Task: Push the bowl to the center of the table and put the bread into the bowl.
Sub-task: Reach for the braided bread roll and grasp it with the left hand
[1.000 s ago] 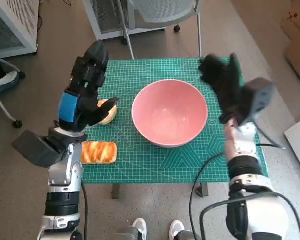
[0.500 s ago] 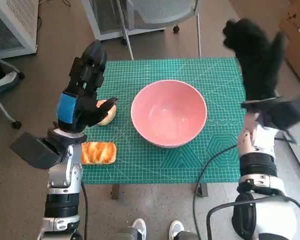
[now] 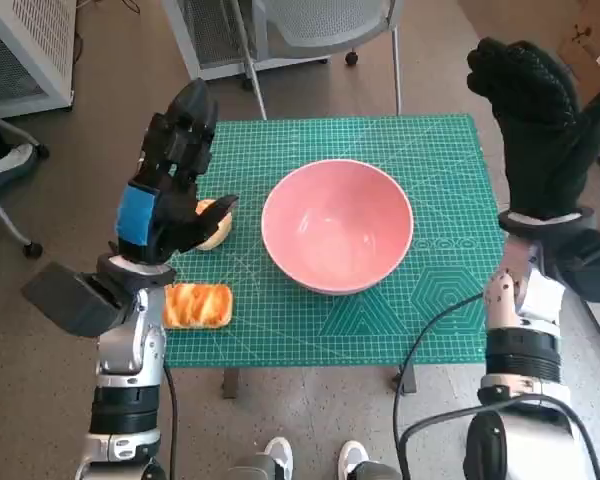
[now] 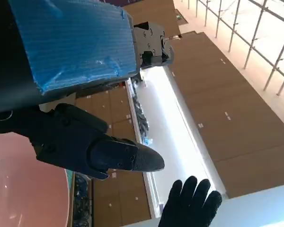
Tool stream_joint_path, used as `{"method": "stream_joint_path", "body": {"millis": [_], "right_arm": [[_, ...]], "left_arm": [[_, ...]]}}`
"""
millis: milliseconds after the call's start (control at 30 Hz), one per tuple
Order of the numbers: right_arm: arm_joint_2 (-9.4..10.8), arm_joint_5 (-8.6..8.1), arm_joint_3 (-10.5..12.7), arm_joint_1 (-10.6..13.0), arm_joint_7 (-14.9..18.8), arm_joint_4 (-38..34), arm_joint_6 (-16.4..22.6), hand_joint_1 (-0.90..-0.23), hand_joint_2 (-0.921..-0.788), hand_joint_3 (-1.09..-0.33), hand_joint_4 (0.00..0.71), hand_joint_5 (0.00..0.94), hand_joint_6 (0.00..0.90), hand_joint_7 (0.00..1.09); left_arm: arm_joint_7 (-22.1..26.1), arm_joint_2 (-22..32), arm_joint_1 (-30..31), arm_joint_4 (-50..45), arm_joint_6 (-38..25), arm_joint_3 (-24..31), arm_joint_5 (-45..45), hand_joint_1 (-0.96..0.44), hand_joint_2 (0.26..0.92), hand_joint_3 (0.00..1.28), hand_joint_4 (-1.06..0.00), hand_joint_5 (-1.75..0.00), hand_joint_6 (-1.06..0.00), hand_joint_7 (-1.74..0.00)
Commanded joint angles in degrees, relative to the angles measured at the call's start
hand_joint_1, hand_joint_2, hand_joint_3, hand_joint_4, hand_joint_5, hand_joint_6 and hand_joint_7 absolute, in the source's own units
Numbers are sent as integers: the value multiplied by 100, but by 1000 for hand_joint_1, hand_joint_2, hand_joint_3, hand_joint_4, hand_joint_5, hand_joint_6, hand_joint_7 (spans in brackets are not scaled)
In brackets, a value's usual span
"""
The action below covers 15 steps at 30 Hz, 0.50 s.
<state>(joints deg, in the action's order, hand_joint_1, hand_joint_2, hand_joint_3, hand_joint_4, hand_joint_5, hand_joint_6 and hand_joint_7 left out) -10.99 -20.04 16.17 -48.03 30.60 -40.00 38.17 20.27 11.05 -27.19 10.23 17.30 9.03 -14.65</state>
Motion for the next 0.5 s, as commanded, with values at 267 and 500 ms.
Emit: {"method": "stream_joint_path", "body": {"millis": [267,500], "right_arm": [[74,50,-162,336,-71,267,-114,-656,-921,-564,299,16,355,40],[130,31,-219,404,-72,312,-108,-655,-921,-579,302,11,357,35]], "left_arm": [[199,300,108,-355,41,94,-33,-496,919,148,-32,-4,1,-403],[293,1093,518,-1102,-304,98,617,-525,913,137,-44,-9,1,-392]]}}
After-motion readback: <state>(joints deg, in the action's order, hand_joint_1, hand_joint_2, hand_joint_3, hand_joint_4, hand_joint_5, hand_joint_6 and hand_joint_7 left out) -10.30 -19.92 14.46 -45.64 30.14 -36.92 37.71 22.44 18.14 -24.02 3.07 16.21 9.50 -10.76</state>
